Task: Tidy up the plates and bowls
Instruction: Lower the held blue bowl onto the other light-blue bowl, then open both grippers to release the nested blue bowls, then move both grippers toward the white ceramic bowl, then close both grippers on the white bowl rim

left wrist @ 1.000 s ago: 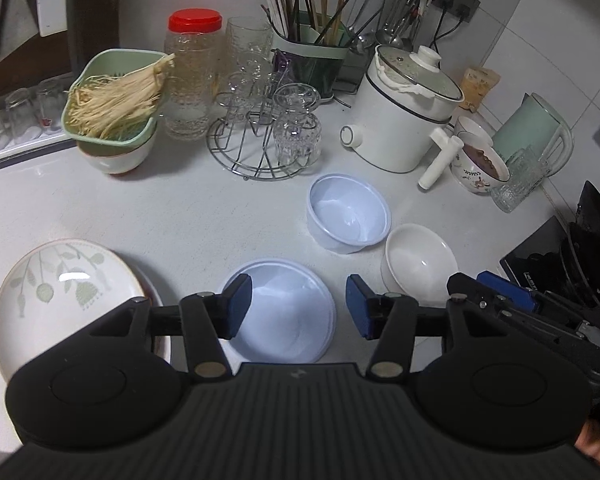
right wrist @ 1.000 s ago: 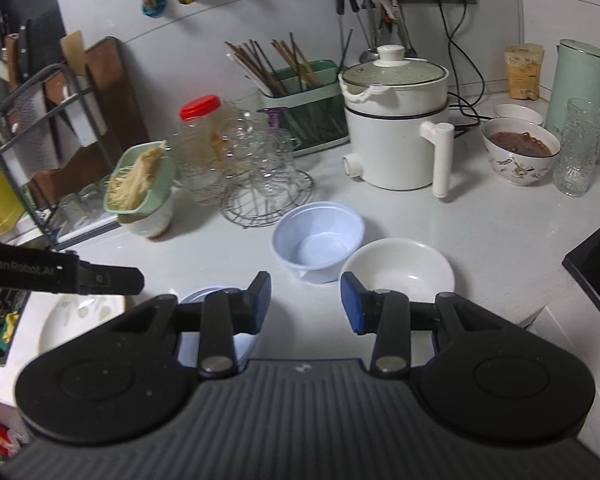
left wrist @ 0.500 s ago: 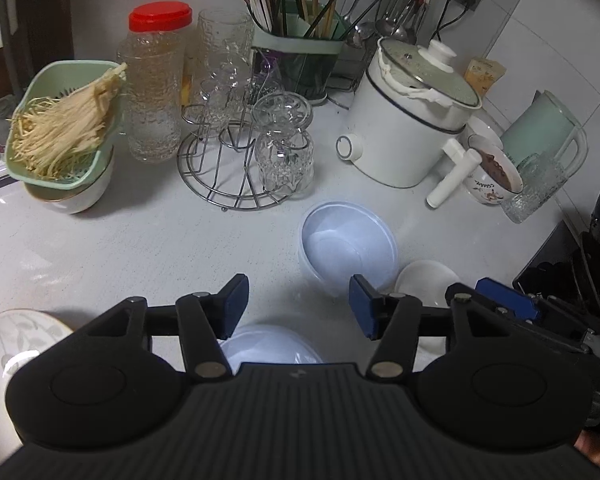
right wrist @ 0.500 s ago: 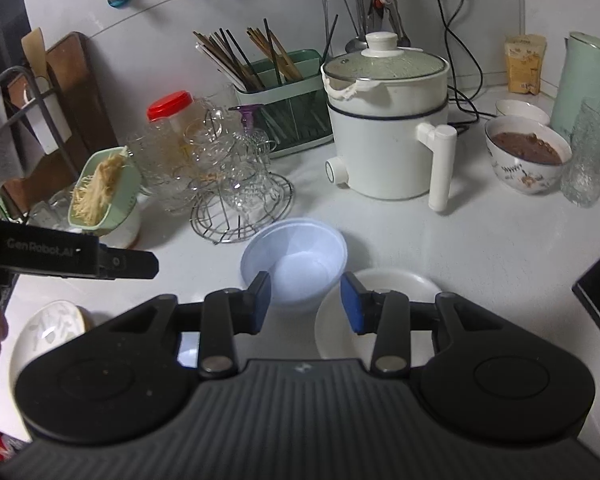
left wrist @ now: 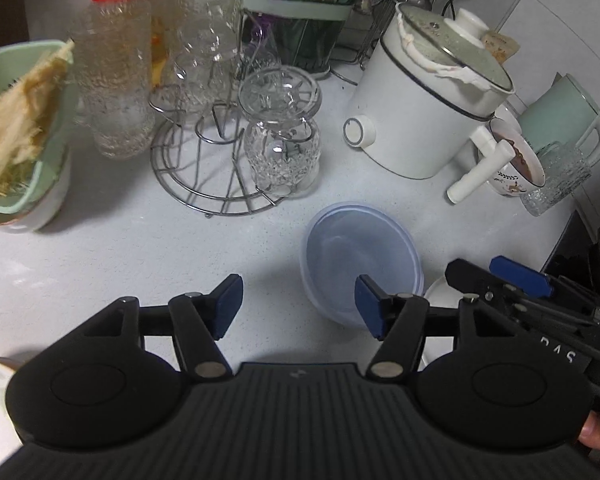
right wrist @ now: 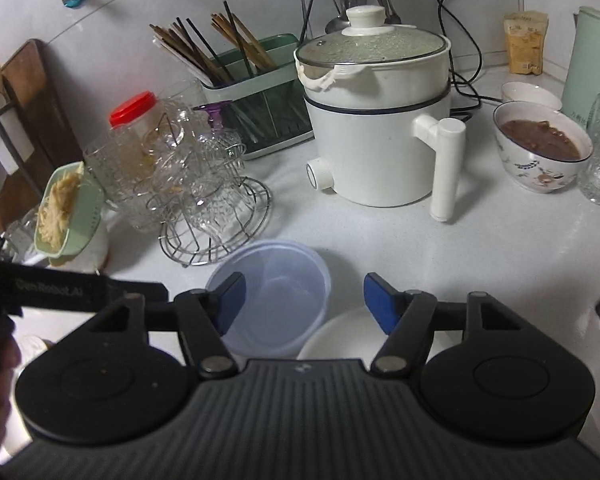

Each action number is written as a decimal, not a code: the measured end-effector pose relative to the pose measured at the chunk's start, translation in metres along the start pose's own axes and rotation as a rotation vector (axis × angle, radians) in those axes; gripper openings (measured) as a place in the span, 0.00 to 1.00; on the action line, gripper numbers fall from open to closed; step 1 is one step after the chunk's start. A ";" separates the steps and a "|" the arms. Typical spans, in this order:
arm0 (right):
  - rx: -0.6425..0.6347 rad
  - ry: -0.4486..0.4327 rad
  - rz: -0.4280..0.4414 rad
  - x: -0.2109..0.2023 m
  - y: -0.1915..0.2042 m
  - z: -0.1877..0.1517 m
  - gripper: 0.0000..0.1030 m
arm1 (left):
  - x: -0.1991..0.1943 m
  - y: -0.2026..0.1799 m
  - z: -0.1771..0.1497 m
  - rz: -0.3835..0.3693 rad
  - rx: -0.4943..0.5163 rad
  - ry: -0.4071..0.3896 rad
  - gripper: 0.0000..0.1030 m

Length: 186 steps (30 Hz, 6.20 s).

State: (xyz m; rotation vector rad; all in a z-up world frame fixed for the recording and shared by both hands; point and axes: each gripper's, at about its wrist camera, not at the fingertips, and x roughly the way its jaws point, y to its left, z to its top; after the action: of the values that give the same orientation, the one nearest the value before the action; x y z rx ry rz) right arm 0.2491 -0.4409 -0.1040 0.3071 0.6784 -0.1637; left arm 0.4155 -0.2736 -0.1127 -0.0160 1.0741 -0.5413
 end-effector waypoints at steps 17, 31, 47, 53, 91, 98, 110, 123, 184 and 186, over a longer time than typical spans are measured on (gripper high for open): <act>0.018 0.116 -0.036 0.081 -0.001 0.004 0.41 | 0.064 0.008 0.012 -0.067 0.011 0.082 0.41; 0.066 0.129 0.010 0.082 0.004 0.007 0.27 | 0.049 0.008 0.023 -0.081 -0.001 0.058 0.32; 0.099 0.086 0.090 0.017 0.021 0.021 0.27 | -0.033 0.015 0.014 -0.139 -0.116 -0.011 0.32; 0.093 0.080 0.130 -0.009 0.029 0.022 0.27 | -0.062 0.016 0.002 -0.142 -0.138 -0.040 0.32; -0.088 0.319 0.253 -0.004 0.077 -0.052 0.29 | -0.068 0.050 -0.084 0.095 -0.212 0.126 0.34; -0.080 0.305 0.247 -0.011 0.079 -0.052 0.44 | -0.079 0.049 -0.081 0.111 -0.211 0.111 0.54; -0.096 0.179 0.211 -0.049 0.076 -0.038 0.43 | -0.122 0.026 -0.069 0.080 -0.123 -0.022 0.55; -0.088 0.008 0.150 -0.099 0.070 -0.029 0.43 | -0.159 0.001 -0.063 -0.009 -0.065 -0.105 0.55; 0.263 0.089 -0.189 -0.005 -0.080 -0.052 0.56 | 0.065 -0.080 -0.022 -0.187 0.194 0.214 0.58; 0.265 0.097 -0.190 -0.001 -0.082 -0.053 0.51 | 0.070 -0.084 -0.022 -0.188 0.201 0.223 0.57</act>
State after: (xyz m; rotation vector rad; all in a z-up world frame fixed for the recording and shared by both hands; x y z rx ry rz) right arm 0.1968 -0.5001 -0.1610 0.5071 0.7836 -0.4244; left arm 0.3877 -0.3708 -0.1588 0.1232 1.2381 -0.8336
